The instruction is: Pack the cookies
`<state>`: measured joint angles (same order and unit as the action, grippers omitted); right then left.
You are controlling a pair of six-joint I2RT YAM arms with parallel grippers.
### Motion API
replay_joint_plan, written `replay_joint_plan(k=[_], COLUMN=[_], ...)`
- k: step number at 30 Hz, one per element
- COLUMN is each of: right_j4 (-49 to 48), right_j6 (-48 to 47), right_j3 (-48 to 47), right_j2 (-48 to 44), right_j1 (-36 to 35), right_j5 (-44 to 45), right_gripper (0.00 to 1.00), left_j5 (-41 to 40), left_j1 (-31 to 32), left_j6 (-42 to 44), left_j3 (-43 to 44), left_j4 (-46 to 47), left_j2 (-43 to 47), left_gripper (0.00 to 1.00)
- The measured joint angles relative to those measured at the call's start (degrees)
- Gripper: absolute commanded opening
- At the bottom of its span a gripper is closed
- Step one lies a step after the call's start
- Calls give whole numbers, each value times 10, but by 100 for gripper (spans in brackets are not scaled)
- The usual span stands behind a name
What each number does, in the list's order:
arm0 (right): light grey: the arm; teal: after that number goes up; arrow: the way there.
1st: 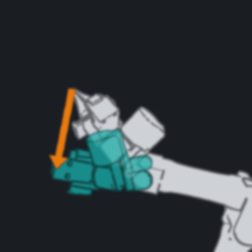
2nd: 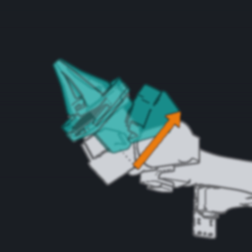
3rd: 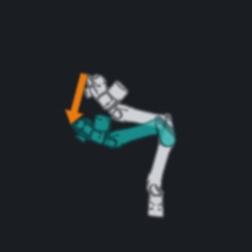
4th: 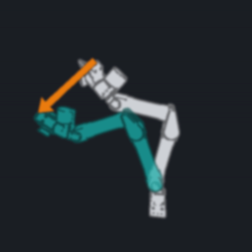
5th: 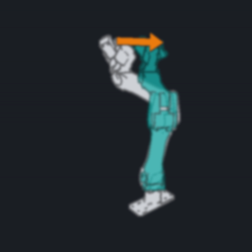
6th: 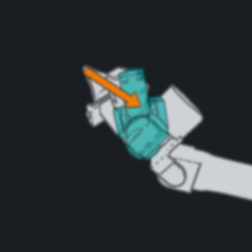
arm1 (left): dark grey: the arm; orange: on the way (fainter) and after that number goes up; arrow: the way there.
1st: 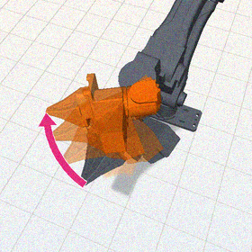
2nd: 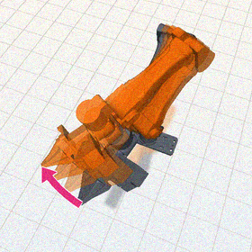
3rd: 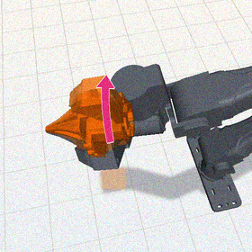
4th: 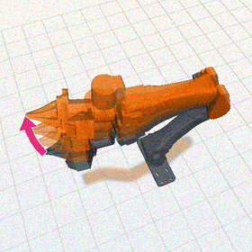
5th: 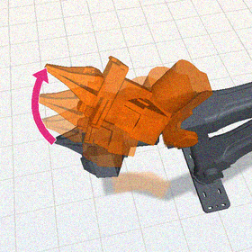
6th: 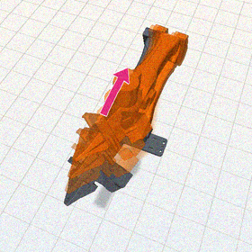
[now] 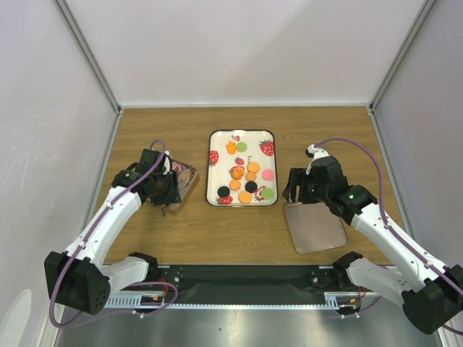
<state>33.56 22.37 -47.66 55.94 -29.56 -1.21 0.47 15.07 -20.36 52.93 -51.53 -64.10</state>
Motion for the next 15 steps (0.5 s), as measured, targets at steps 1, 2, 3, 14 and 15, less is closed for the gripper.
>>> replay_joint_plan(k=[1,2,3,14,15], right_j4=[0,0,0,0,0], right_j6=[0,0,0,0,0], right_j3=[0,0,0,0,0], right_j2=[0,0,0,2,2], right_j1=[0,0,0,-1,-1], right_j5=[0,0,0,3,3], right_gripper=[73,73,73,73,73], left_j5=[0,0,0,-34,-39], left_j1=[0,0,0,96,113], left_j6=[0,0,0,-3,-6], left_j3=[1,3,9,167,177], left_j4=[-1,-3,-8,-22,-20], left_j2=[0,0,0,-34,-45], left_gripper=[49,49,49,48,48])
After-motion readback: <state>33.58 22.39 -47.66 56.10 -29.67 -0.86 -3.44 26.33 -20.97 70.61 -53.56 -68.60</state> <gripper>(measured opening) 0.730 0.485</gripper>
